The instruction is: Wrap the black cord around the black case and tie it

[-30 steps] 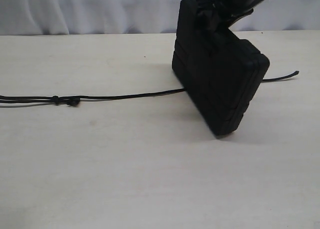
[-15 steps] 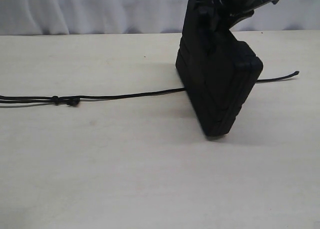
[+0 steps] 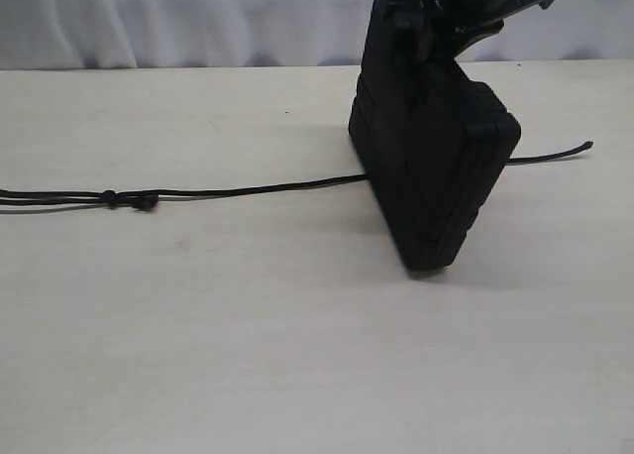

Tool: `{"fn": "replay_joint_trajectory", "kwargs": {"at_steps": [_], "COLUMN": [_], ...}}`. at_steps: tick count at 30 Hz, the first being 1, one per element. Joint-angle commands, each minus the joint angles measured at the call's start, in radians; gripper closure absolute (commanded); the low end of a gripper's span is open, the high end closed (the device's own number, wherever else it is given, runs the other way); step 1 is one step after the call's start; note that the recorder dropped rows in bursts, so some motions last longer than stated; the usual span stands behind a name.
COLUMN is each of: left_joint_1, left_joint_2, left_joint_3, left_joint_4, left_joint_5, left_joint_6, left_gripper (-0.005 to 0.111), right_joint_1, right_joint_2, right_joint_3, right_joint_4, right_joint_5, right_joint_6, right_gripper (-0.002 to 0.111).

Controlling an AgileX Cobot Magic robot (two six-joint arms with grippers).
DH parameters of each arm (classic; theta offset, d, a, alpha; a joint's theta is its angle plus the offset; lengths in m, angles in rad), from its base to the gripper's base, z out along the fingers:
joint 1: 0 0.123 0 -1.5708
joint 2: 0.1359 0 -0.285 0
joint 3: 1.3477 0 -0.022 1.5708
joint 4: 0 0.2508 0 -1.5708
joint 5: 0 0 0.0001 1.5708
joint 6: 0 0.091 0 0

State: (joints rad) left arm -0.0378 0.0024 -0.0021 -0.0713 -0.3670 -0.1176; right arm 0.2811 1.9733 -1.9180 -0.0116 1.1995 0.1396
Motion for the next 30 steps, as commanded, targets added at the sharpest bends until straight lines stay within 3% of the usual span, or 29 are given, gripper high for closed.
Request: {"fn": "replay_joint_trajectory", "kwargs": {"at_steps": [1, 2, 6, 12, 18, 22, 24, 27, 28, 29, 30], "left_joint_1": [-0.008, -0.008, -0.008, -0.008, -0.008, -0.008, -0.008, -0.008, -0.008, -0.008, -0.008], "left_joint_2": [-0.002, -0.002, 0.054, 0.379, 0.962, 1.255, 1.394, 1.507, 1.558, 1.621, 1.654], "left_joint_3": [0.002, 0.002, -0.114, -0.406, -0.624, -0.707, -0.750, -0.807, -0.839, -0.893, -0.929], "left_joint_4": [0.095, 0.277, 0.519, 0.983, 1.140, 1.258, 1.255, 1.098, 0.934, 0.687, 0.558], "left_joint_5": [-0.108, -0.113, -0.057, 0.046, 0.214, 0.482, 0.623, 0.658, 0.667, 0.733, 0.791], "left_joint_6": [-0.472, -0.594, -0.816, -1.024, -1.029, -1.001, -0.869, -0.642, -0.473, -0.163, 0.012], "left_gripper": [0.107, 0.107, 0.107, 0.107, 0.107, 0.107, 0.107, 0.107, 0.107, 0.107, 0.107], "right_joint_1": [0.001, 0.001, 0.001, 0.001, 0.001, 0.001, 0.001, 0.001, 0.001, 0.001, 0.001], "right_joint_2": [-0.003, -0.003, -0.003, -0.003, -0.003, -0.001, 0.001, 0.001, 0.001, 0.001, 0.001], "right_joint_3": [0.012, 0.012, 0.012, 0.012, 0.012, 0.012, 0.012, 0.012, 0.012, 0.012, 0.012], "right_joint_4": [0.004, 0.004, 0.012, 0.012, 0.012, 0.004, 0.004, 0.004, 0.004, 0.004, 0.004], "right_joint_5": [0.022, 0.022, 0.022, 0.022, 0.022, 0.022, 0.022, 0.022, 0.022, 0.022, 0.022], "right_joint_6": [0.004, -0.004, -0.012, -0.012, -0.020, -0.031, -0.047, -0.049, -0.051, -0.057, -0.057], "right_gripper": [0.104, 0.104, 0.104, 0.104, 0.104, 0.104, 0.104, 0.104, 0.104, 0.104, 0.104]}}
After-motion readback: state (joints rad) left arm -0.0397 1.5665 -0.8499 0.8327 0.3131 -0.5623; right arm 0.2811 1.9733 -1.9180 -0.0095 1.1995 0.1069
